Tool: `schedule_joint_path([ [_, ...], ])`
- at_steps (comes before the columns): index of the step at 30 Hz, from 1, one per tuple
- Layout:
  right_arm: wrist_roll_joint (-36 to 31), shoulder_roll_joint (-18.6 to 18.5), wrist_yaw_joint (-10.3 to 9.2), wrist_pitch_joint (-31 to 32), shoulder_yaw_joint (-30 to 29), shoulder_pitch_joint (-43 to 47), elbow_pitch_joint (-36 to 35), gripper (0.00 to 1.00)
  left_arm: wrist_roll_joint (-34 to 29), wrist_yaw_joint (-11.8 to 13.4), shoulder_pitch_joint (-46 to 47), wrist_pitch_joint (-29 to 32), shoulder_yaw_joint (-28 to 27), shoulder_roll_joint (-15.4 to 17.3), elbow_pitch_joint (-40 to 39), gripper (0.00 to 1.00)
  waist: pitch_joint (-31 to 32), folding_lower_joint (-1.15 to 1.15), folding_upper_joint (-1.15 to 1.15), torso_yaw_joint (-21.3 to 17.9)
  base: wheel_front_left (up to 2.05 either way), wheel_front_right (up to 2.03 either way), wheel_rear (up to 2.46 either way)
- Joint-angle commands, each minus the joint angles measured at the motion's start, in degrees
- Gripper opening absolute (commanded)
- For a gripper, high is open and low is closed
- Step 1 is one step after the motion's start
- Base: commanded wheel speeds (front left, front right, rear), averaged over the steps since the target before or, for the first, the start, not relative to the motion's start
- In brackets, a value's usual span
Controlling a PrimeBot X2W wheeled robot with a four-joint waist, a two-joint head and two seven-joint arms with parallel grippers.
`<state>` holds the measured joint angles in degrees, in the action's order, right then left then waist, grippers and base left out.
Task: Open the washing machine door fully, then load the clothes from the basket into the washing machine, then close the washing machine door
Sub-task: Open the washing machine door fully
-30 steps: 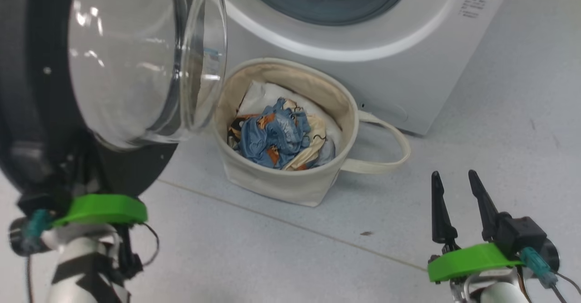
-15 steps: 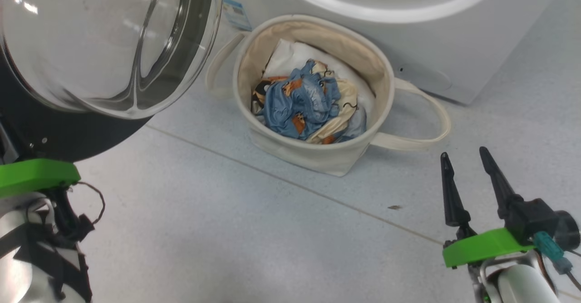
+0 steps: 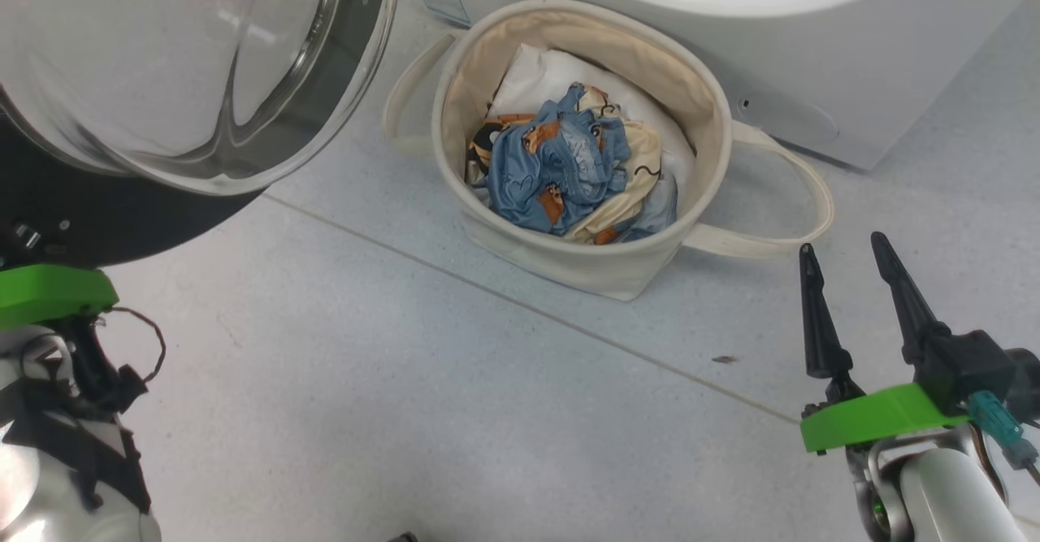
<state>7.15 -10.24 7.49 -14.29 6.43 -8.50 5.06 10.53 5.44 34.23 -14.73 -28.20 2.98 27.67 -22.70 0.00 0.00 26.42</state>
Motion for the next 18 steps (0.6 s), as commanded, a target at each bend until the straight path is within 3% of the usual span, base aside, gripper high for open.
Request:
schedule_joint_path([
  [1, 0.11, 0.29, 0.00, -0.71, 1.22, -0.44, -1.58, 1.00, -0.89, -0.22, -0.13, -0.27, -1.20, 2.24, -2.53, 0.00, 0.74, 0.00, 0.00, -0.09, 0.00, 0.00, 0.00],
  [10, 1.75, 4.77, 0.00, -0.71, 0.56, 0.72, 0.64, 1.00, -4.69, -2.81, -6.99, -0.27, 6.65, 0.05, -6.61, 0.00, 10.09, 0.00, 0.00, 0.34, 0.00, 0.00, 0.00],
  [18, 3.56, 7.25, 0.00, -0.71, 0.11, 3.91, 2.10, 1.00, -2.03, -2.64, -13.83, -0.27, 23.08, -0.09, -6.09, 0.00, 19.80, 0.00, 0.00, 0.34, 0.00, 0.00, 0.00],
])
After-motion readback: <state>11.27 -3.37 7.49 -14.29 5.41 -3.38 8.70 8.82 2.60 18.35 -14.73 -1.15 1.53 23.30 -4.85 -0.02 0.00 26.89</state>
